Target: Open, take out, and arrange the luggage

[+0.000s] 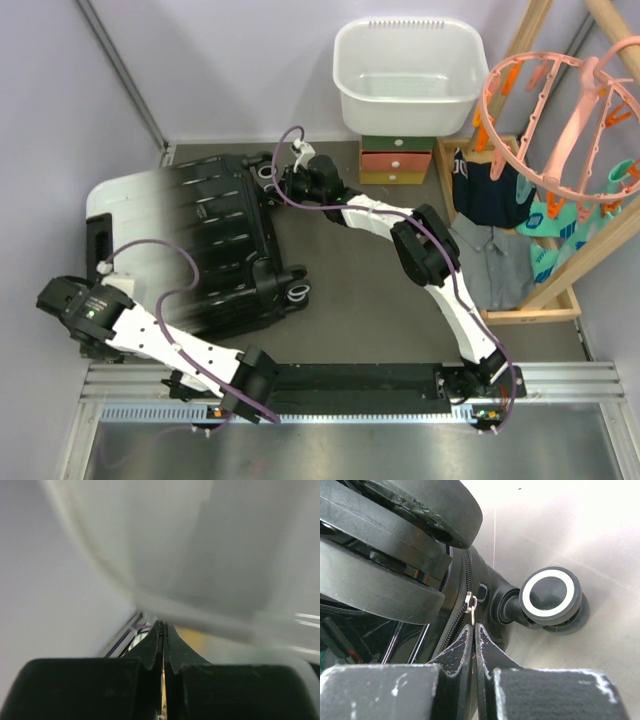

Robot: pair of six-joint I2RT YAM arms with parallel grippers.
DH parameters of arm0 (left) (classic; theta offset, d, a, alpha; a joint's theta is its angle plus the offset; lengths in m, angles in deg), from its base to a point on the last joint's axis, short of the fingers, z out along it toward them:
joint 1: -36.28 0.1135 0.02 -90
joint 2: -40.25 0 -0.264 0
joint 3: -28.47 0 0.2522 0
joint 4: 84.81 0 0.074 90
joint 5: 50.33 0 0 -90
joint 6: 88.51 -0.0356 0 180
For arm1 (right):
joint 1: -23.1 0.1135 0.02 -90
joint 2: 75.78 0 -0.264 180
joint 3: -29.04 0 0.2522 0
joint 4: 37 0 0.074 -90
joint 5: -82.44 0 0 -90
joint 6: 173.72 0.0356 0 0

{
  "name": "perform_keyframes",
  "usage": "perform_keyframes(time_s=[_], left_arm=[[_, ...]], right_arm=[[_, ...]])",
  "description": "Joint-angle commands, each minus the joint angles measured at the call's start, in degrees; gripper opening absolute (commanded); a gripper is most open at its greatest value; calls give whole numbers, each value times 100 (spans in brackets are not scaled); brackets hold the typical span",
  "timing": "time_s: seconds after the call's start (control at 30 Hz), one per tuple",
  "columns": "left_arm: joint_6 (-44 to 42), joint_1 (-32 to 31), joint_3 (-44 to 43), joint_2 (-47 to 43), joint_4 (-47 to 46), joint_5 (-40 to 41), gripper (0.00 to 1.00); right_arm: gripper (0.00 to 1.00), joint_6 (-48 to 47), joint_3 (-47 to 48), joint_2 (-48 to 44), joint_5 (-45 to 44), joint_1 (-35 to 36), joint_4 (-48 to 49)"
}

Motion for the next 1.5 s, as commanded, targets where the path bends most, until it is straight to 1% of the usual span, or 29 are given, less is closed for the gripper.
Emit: perform_keyframes(time_s=[0.0,0.03,0.07,0.17,0.23,0.27,0.3,0.33,0.37,0.4,0.47,0.5,0.53,0.63,0.73,0.8,0.9,1.0,1.03,1.07,1.1,1.17,1.2,1.27,1.3,1.37,1.4,1.43,1.47], left_arm=[[-422,-11,432,380,1037,-1191,0],[-262,-2,414,584,1037,-1655,0],[-165,-2,406,760,1037,-1886,0],[186,-11,405,1279,626,-2335,0],[652,-20,493,1350,55,-2337,0],[827,-11,519,1350,-548,-2319,0],[1116,-29,537,1359,-867,-2371,0],[1258,-116,529,1377,-1097,-2407,0],[1408,-212,511,1446,-1569,-2381,0],[1783,-370,485,1508,-1774,-2311,0],[2128,-1028,458,1692,-2099,-2110,0],[2469,-1292,449,1745,-2432,-1786,0],[2647,-1747,441,1816,-2661,-1609,0],[3245,-2120,204,2193,-3453,-1248,0],[3694,-2173,-428,2852,-3666,-1177,0],[3809,-2252,-980,3194,-3412,-1177,0],[3704,-2472,-1438,3205,-2928,-1264,2],[3659,-2823,-1746,2907,-2472,-1633,13],[3659,-3146,-1844,2758,-2209,-1729,24],[3746,-3332,-1932,2696,-2093,-1939,29],[3817,-3768,-2063,2626,-2031,-2063,35],[4140,-4324,-2187,2572,-2065,-2161,47],[4247,-4953,-2361,2616,-2092,-2118,49],[4458,-5598,-2617,2991,-2180,-1942,54],[4485,-6167,-2966,3185,-2171,-1767,54],[4372,-6645,-3389,3668,-2145,-1704,56],[4258,-7082,-3835,4210,-2101,-1774,58],[4092,-7243,-4075,4468,-2058,-1853,60],[3646,-7392,-4312,4723,-1970,-1967,61]], right_arm=[[0,-143,199,-145,-151,-138,-277],[0,-152,190,-154,-186,-138,-295],[0,-161,155,-180,-195,-138,-286],[0,-196,155,-189,-239,-138,-312],[0,-205,155,-189,-274,-129,-339],[0,-214,146,-198,-300,-138,-356],[0,-231,137,-207,-326,-138,-356],[0,-223,129,-224,-362,-138,-339],[0,-214,94,-233,-388,-138,-339],[0,-222,85,-250,-406,-138,-330],[0,-214,50,-268,-450,-138,-330],[0,-205,23,-286,-467,-138,-330],[0,-222,6,-312,-520,-138,-321],[0,-118,-135,-338,-521,-190,-269],[0,85,-284,-338,-450,-296,-119],[0,85,-346,-373,-476,-340,-67],[0,15,-469,-435,-485,-375,13],[0,-3,-478,-435,-432,-410,57],[0,-3,-478,-435,-415,-410,66],[0,-3,-478,-435,-406,-428,83],[0,-3,-478,-435,-388,-437,83],[0,-3,-469,-444,-371,-437,92],[0,-3,-469,-435,-362,-445,101],[0,15,-460,-426,-336,-463,118],[0,6,-460,-426,-327,-463,110],[0,-12,-469,-426,-327,-481,101],[0,-20,-469,-435,-327,-489,101],[0,-20,-478,-444,-318,-498,92],[0,-20,-478,-444,-301,-498,92]])
